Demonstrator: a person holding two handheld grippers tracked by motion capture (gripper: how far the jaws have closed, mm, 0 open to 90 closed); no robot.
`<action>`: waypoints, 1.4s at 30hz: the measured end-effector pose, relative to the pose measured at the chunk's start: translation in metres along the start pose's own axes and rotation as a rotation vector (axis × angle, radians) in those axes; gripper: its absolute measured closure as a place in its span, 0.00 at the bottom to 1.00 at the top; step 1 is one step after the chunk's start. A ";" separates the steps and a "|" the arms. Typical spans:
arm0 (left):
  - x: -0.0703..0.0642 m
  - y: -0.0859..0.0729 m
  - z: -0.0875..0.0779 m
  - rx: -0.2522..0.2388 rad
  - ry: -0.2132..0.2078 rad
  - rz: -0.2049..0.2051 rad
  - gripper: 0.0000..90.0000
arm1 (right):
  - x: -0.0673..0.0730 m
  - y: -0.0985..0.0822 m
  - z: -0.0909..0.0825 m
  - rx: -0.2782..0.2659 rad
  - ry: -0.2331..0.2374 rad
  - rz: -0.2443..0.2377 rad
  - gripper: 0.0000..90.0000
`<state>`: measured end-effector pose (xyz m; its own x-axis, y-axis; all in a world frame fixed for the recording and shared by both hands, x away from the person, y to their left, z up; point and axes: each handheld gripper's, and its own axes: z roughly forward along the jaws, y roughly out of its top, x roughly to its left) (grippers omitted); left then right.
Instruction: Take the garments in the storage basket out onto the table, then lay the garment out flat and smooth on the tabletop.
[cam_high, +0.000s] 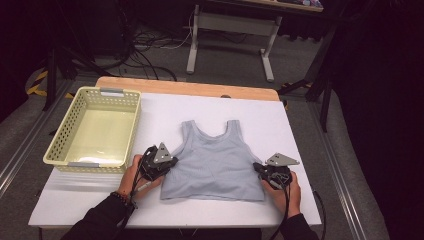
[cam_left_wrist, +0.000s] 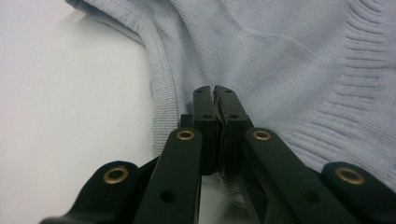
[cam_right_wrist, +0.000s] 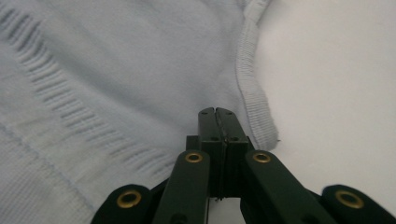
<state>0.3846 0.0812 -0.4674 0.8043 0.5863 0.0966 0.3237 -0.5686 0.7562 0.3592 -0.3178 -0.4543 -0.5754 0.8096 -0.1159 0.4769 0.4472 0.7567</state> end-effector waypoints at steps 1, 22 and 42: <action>0.000 0.000 0.000 0.000 0.002 0.003 0.98 | 0.000 0.000 0.000 0.000 0.000 0.000 1.00; -0.010 0.012 -0.037 -0.103 0.029 0.064 0.99 | -0.004 0.001 -0.018 -0.117 -0.020 0.030 1.00; -0.017 0.048 0.032 0.048 -0.050 0.137 0.98 | -0.004 0.037 0.031 -0.053 0.011 -0.069 1.00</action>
<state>0.4024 0.0250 -0.4535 0.8662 0.4724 0.1632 0.2319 -0.6692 0.7060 0.4001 -0.2932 -0.4462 -0.6133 0.7730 -0.1624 0.3997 0.4810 0.7803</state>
